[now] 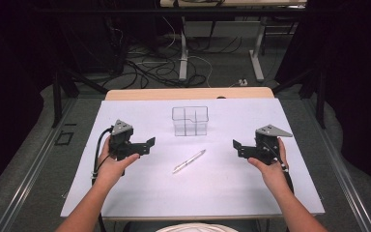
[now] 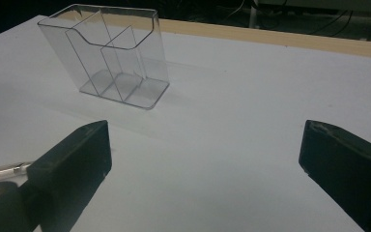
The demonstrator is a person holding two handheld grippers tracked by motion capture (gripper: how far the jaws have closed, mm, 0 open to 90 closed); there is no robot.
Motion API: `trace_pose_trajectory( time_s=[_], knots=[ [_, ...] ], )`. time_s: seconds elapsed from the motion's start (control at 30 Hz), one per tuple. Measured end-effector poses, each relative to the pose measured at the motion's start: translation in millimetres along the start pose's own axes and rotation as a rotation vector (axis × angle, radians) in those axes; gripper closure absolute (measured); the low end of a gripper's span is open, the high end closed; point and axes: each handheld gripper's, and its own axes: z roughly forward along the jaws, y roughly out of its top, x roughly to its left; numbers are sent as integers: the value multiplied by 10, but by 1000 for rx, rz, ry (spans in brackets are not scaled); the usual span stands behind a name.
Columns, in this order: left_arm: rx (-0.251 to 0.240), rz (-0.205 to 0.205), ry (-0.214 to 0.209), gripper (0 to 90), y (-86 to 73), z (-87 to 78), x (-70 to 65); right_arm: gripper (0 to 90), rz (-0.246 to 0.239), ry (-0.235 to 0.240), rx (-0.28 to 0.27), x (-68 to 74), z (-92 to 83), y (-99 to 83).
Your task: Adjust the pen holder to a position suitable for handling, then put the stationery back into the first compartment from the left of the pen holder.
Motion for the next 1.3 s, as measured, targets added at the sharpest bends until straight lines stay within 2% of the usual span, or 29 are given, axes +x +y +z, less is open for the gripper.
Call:
trace_pose_trajectory(
  time_s=[0.2,0.37,0.47,0.63,0.8,0.93,1.1,1.2,1.23,1.3],
  knots=[
    [23,22,-27,114,79,126,-96,34,9,-5,13,3,0,1],
    [53,22,-43,163,132,211,-148,35,16,-4,19,-8,1,1],
    [59,9,-54,183,146,260,-176,36,19,-3,16,-25,5,-3],
    [92,18,-70,212,163,335,-212,41,20,-4,17,-47,8,-8],
    [97,31,-94,260,188,403,-247,52,26,-4,25,-73,3,-12],
    [120,53,-104,277,217,461,-278,59,34,1,26,-97,17,-20],
    [142,76,-135,285,237,534,-332,67,41,1,25,-128,10,-34],
    [161,107,-130,285,246,565,-373,70,48,-3,27,-127,-2,-32],
    [168,98,-129,285,247,573,-394,72,48,-1,26,-127,0,-32],
    [178,112,-127,295,255,588,-407,77,45,2,27,-126,4,-34]
  ],
)
